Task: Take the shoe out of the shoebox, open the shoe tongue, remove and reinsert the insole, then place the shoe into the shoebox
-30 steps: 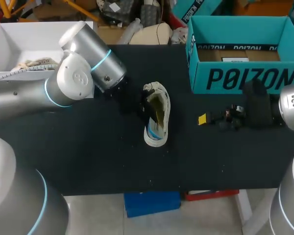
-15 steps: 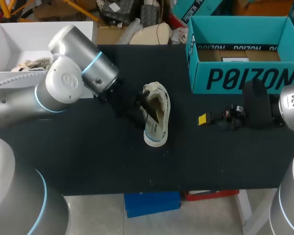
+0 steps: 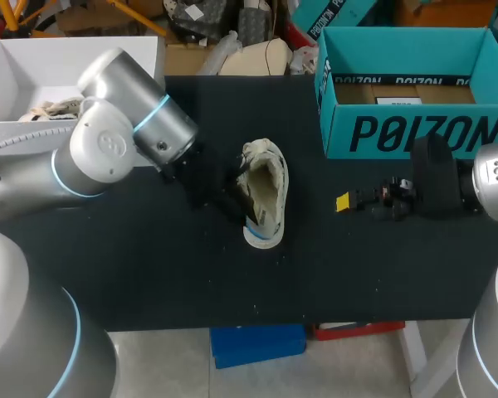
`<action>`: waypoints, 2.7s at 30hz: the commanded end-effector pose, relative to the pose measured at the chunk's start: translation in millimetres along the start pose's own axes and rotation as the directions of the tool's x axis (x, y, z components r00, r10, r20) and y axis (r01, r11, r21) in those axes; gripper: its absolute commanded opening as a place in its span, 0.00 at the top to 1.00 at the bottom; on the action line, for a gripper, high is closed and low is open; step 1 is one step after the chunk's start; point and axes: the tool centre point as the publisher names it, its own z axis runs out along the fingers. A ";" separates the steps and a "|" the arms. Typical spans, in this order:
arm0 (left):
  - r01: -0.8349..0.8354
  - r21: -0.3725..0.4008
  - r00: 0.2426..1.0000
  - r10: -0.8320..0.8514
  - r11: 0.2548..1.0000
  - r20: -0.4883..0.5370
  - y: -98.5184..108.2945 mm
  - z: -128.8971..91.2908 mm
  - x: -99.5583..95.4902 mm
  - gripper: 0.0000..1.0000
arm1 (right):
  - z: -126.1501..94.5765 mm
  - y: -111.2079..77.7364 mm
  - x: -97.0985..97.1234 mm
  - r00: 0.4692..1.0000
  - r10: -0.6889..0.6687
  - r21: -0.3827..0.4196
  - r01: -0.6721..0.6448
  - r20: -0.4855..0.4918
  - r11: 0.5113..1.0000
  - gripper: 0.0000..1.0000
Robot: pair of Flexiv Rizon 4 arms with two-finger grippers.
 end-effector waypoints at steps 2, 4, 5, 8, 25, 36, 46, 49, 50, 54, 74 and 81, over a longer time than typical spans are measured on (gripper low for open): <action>-0.003 -0.005 1.000 0.003 1.000 -0.002 -0.6 -1.7 -0.6 1.00 | 0.1 -0.2 0.3 1.000 0.001 0.000 -0.001 0.001 1.000 0.00; 0.015 -0.032 1.000 -0.015 0.999 -0.009 3.8 -1.0 -2.4 1.00 | 0.1 -0.2 0.3 1.000 0.001 0.000 -0.001 0.001 1.000 0.00; 0.021 -0.039 1.000 -0.022 0.999 -0.006 6.1 -0.9 -3.4 1.00 | 0.1 -0.2 0.3 1.000 0.001 0.000 -0.001 0.001 1.000 0.00; 0.046 -0.066 0.999 -0.046 0.997 0.005 14.9 -1.1 -6.7 1.00 | 0.1 -0.2 0.3 1.000 0.001 0.000 -0.001 0.001 1.000 0.00; 0.127 -0.171 0.991 -0.133 0.977 -0.022 56.2 -0.6 -7.9 1.00 | 0.1 -0.2 0.3 1.000 0.001 0.000 -0.001 0.001 1.000 0.00; 0.055 -0.237 0.973 -0.105 0.970 -0.205 61.8 7.3 -6.5 1.00 | 0.1 -0.2 0.3 1.000 0.001 0.000 -0.001 0.001 1.000 0.00; 0.048 -0.201 0.956 -0.104 0.978 -0.275 50.1 7.8 -1.6 0.76 | 0.1 -0.2 0.3 1.000 0.001 0.000 -0.001 0.001 1.000 0.00; 0.063 -0.167 0.958 -0.106 0.984 -0.265 39.3 -4.1 -6.7 0.58 | 0.1 -0.2 0.3 1.000 0.001 0.000 -0.001 0.001 1.000 0.00; 0.064 -0.152 0.959 -0.103 0.986 -0.263 36.1 -8.2 -9.7 0.52 | 0.1 -0.2 0.3 1.000 0.001 0.000 -0.001 0.001 1.000 0.00; 0.032 -0.116 0.964 -0.061 0.993 -0.259 20.0 -25.7 -23.9 0.13 | 0.1 -0.2 0.3 1.000 0.001 0.000 -0.001 0.001 1.000 0.00; -0.159 -0.325 0.825 -0.056 0.932 -0.563 32.9 -14.5 -9.9 1.00 | 0.1 -0.2 0.3 1.000 0.001 0.000 -0.001 0.001 1.000 0.00; -0.159 -0.334 0.820 -0.064 0.929 -0.569 41.5 -6.8 -0.7 1.00 | 0.1 -0.2 0.3 1.000 0.001 0.000 -0.001 0.001 1.000 0.00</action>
